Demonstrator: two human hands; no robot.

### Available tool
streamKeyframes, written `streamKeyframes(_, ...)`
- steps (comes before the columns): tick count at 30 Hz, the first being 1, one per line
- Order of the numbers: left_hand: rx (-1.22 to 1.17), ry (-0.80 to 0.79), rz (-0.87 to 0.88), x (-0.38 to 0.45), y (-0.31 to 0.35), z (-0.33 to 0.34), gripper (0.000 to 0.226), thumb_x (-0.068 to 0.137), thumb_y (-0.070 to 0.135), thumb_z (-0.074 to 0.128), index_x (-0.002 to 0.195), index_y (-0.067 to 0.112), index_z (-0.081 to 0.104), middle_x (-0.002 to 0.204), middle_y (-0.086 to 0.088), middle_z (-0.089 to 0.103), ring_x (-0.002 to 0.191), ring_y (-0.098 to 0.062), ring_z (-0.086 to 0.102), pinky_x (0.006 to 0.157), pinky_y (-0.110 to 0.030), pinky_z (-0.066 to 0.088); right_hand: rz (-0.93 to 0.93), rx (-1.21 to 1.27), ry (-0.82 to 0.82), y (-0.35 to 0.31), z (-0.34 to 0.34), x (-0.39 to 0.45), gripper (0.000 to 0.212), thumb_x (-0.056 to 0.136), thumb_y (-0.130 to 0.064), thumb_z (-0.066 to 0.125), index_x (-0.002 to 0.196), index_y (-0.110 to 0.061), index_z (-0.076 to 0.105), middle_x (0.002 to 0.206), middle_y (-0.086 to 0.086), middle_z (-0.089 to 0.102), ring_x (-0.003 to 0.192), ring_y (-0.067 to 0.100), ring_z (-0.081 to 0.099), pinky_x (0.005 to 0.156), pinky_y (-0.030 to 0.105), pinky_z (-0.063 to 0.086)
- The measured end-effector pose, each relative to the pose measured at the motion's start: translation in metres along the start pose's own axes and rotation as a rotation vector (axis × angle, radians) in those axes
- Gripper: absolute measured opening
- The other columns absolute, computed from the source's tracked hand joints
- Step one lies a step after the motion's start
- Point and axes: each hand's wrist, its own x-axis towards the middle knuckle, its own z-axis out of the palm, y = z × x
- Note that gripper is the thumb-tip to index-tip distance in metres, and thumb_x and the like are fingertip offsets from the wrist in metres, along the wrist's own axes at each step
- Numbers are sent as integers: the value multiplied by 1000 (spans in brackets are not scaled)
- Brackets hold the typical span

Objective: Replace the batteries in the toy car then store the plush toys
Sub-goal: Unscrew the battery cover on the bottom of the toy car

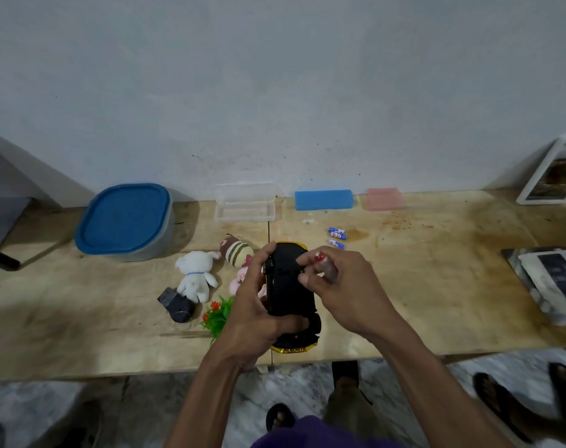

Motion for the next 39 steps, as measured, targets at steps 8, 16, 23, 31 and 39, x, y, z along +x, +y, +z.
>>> streamKeyframes(8, 23, 10, -30, 16, -9, 4, 112, 65, -31, 73, 146, 39, 39, 122, 5, 64, 86, -12, 75, 68, -32, 61, 139, 193, 34, 20, 3, 4, 10, 87, -17, 75, 91, -25, 78, 86, -12, 76, 87, 2, 71, 85, 29, 59)
streamKeyframes(16, -13, 40, -99, 54, -18, 18, 109, 66, -33, 71, 142, 38, 40, 114, 11, 67, 81, -13, 74, 69, -34, 63, 215, 423, 185, 49, -22, 41, 9, 89, -3, 71, 92, -9, 76, 76, -5, 73, 61, -3, 63, 57, 9, 47)
streamKeyframes(23, 5, 134, -185, 95, -24, 29, 115, 62, -30, 75, 145, 43, 40, 119, 15, 64, 89, -18, 75, 74, -42, 63, 371, 49, 222, 157, -51, 104, 7, 87, -5, 70, 87, -7, 77, 87, 2, 74, 83, 13, 66, 75, 22, 47)
streamKeyframes(31, 3, 201, -236, 118, -38, 53, 116, 61, -28, 77, 143, 46, 41, 126, 0, 64, 95, -30, 74, 75, -43, 62, 473, -188, 40, 256, -24, 126, 25, 88, -15, 68, 64, -15, 62, 74, 9, 64, 74, 24, 60, 63, 31, 43)
streamKeyframes(39, -12, 203, -282, 129, -40, 56, 114, 63, -28, 76, 144, 44, 41, 127, -1, 64, 94, -26, 74, 76, -44, 62, 425, -251, 55, 265, -21, 124, 9, 93, -14, 62, 94, -12, 70, 91, 11, 58, 83, 29, 60, 65, 28, 37)
